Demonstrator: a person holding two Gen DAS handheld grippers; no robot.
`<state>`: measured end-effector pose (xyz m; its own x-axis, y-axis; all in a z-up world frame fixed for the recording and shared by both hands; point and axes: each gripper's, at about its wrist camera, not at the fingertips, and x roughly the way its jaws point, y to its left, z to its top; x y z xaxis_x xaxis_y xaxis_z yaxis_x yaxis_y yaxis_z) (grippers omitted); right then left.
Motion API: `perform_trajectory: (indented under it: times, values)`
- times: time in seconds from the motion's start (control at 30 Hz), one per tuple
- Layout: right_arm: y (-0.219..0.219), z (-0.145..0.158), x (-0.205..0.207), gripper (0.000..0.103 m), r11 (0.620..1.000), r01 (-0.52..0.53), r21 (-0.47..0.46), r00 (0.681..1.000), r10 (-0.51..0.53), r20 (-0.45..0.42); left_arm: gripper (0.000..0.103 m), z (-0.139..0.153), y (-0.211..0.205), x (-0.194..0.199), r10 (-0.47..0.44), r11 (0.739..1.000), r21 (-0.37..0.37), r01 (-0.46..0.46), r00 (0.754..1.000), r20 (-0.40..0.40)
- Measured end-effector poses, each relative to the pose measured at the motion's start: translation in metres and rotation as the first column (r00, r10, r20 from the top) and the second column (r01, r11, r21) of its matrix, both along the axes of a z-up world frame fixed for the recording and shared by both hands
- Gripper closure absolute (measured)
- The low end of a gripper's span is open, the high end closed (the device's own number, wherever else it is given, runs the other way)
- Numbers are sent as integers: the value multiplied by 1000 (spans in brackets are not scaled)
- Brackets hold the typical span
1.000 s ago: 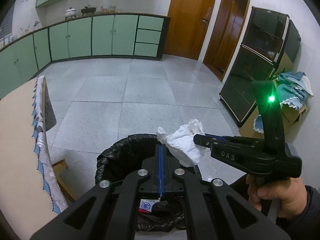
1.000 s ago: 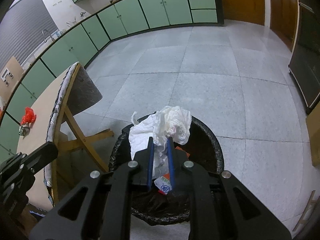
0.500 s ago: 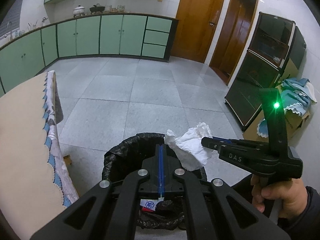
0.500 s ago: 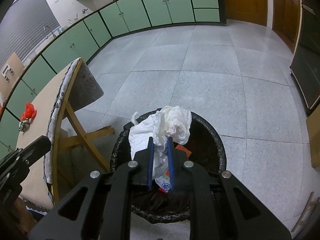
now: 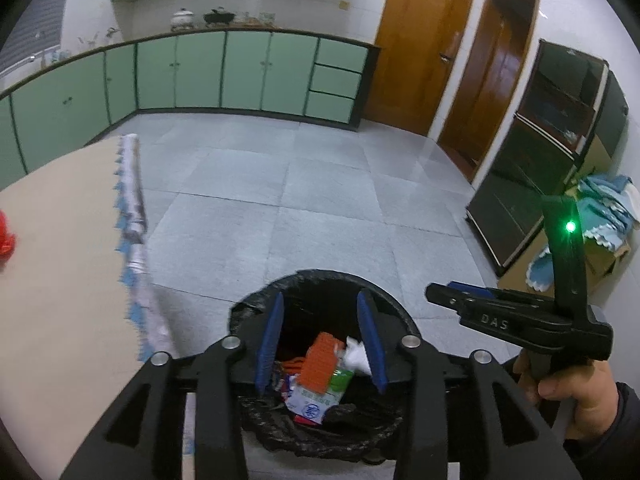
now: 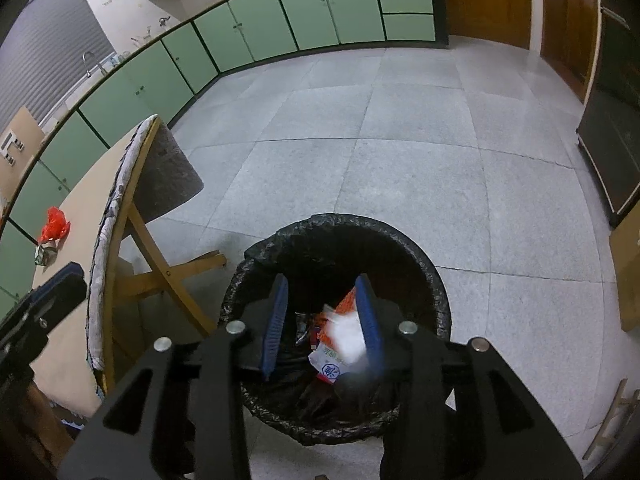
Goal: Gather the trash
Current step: 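Open the right gripper to drop the tissue into the bin, then move both open grippers back over the table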
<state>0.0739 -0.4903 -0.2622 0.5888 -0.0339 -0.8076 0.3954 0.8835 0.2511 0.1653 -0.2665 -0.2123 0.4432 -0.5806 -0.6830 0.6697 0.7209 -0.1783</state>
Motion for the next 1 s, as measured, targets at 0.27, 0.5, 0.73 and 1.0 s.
perform_trajectory:
  times: [0.27,0.5,0.73,1.0]
  values:
    - [72,45,46,61,982,-186,-45,976,190,105,42,30,116,20,253,966,15,-257,957,144]
    - [197,80,117,55,902,-424,-77,883,431,188,30,53,253,50,520,849,-21,-528,827,214]
    - [302,91,181,55,811,-577,-96,783,583,215,24,51,324,83,622,775,-45,-630,748,231]
    - [377,82,253,44,759,-637,-136,730,650,209,21,26,383,139,674,735,-49,-677,719,169]
